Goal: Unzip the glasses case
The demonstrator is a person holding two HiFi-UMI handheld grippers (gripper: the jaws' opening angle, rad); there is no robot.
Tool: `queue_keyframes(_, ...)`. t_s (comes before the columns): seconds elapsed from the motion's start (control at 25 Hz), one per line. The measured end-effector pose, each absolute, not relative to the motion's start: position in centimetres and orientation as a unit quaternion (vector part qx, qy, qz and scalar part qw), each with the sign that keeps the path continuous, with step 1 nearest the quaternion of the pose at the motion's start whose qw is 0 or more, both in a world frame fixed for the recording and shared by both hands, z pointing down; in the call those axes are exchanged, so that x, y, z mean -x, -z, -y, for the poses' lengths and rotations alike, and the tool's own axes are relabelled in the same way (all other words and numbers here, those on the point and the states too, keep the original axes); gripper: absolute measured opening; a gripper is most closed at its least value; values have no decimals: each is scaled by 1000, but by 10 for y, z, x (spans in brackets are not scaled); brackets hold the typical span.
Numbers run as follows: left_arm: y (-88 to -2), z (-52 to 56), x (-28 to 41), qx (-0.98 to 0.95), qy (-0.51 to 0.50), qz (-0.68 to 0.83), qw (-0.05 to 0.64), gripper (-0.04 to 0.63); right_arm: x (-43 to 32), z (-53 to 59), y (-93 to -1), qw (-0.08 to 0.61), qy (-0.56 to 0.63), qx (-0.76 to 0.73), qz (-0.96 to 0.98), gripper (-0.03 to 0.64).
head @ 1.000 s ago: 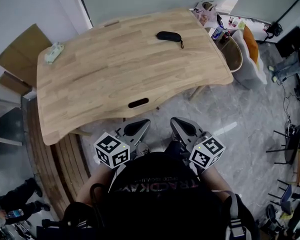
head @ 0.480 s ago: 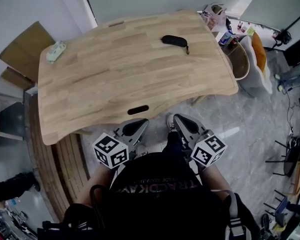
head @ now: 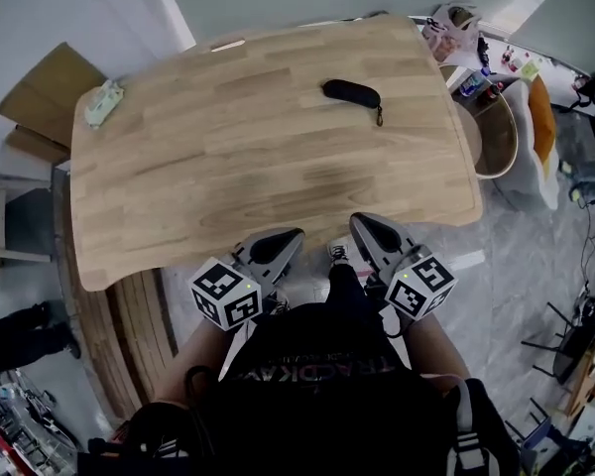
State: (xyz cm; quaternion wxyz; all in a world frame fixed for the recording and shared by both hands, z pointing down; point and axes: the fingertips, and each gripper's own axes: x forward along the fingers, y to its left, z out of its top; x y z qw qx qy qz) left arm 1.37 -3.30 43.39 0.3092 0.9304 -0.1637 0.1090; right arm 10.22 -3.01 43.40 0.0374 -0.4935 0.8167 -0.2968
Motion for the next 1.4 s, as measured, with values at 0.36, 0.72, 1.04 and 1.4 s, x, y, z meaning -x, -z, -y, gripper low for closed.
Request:
queue_keyframes(0.36,-453,76,-72,-914,-120,199,334,9,-179,107,-462,12,302,473,-828,18)
queue_keyframes(0.72,-464,109,-91,-893,-111,259,352,9,-242,193,-510,-41,300,472,-828,20)
queue_keyframes(1.04,-467,121,-97,-878,-120,294,359,10,-273,261,-555,-118,263,474,-832,77)
queue_keyframes(1.4,-468,116,-82,-858,-128,336,367,9,-272,308,-615,-351,106,408,-836,261)
